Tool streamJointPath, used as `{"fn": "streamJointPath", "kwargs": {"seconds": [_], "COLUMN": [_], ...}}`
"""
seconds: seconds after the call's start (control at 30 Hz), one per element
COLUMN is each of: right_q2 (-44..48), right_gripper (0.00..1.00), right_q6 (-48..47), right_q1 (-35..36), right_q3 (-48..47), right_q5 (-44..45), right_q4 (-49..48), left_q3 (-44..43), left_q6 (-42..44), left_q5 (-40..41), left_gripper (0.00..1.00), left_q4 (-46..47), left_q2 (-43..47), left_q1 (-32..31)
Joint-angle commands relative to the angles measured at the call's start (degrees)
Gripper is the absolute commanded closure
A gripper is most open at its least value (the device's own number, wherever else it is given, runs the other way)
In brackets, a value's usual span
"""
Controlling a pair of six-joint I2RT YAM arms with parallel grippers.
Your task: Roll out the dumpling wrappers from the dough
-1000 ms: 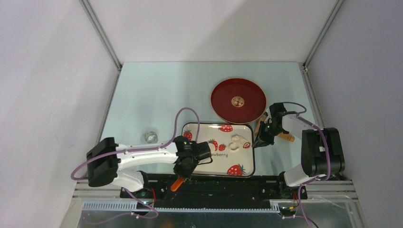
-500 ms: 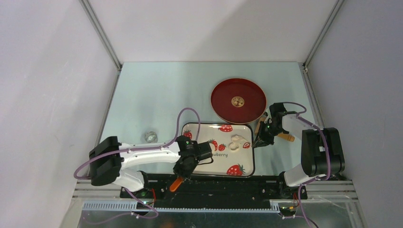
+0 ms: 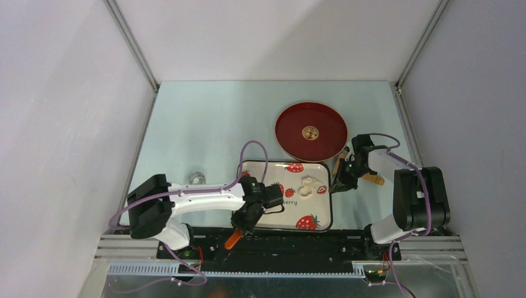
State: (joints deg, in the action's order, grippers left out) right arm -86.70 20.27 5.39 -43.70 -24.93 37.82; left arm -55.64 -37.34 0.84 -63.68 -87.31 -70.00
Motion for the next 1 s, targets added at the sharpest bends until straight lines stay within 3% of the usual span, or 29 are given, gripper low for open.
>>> {"fn": "streamJointPath", "kwargs": {"seconds": [0.0, 0.97], "right_q2": [-0.6, -1.3], "right_gripper": [0.97, 1.0], "right_q6": [-0.1, -0.6], "right_q1": [0.3, 1.1], "right_q3": [0.0, 0.0], "right_q5": [-0.9, -2.0], "right_q4": [-0.9, -0.8], "left_q3": [-2.4, -4.8], "left_q6": [2.1, 3.1], "left_q5": [0.3, 2.1], "left_gripper": [1.0, 1.0], "left_q4": [2.9, 6.3], "left_q2": [-0.8, -3.9], "left_q1": [0.1, 2.6]}}
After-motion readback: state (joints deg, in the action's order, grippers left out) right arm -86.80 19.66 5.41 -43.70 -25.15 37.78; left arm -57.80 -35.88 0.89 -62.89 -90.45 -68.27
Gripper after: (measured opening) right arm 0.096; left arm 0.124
